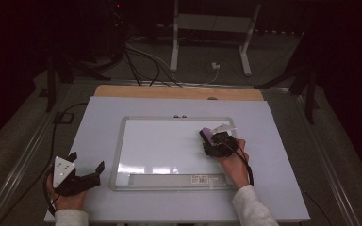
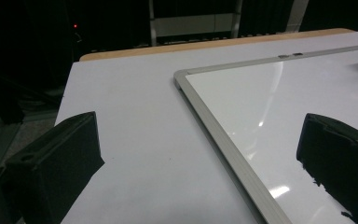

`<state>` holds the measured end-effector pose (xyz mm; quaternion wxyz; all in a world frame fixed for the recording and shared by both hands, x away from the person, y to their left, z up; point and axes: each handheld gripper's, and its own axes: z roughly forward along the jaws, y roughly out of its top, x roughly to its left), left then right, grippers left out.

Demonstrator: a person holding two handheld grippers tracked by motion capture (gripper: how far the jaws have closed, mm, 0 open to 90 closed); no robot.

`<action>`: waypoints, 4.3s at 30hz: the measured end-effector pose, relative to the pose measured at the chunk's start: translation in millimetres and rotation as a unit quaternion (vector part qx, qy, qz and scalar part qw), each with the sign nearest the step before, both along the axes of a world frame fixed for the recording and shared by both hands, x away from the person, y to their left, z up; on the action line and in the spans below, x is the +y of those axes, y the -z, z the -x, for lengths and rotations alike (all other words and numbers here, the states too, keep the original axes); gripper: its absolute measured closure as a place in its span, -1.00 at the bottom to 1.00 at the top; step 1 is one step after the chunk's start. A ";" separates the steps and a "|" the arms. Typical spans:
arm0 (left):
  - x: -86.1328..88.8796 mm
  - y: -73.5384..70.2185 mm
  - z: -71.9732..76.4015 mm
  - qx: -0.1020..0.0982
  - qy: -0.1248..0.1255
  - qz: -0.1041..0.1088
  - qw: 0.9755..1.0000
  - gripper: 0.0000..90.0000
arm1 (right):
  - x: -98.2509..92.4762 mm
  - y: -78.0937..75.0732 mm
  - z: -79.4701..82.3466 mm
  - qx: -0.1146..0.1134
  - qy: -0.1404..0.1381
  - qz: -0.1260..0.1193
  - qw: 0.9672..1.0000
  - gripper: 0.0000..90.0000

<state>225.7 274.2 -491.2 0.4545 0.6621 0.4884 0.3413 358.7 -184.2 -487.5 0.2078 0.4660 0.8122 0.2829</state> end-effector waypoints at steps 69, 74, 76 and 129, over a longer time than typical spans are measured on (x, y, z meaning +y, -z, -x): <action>-2.3 -0.5 0.2 0.001 0.000 -0.004 1.000 -0.99 | -59.0 -5.3 91.4 0.005 0.091 -0.026 0.995 0.40; -2.7 -0.4 0.1 0.002 0.000 -0.004 1.000 -0.99 | -61.1 -5.0 97.3 0.011 0.085 -0.024 0.996 0.32; -2.5 -0.6 0.3 0.002 0.000 -0.004 1.000 -0.99 | -62.4 -4.7 100.7 0.015 0.085 -0.025 0.996 0.31; -1.8 -2.4 2.4 -0.005 0.002 -0.002 1.000 -0.99 | -113.9 -26.4 110.7 -0.140 0.039 -0.162 0.976 -0.94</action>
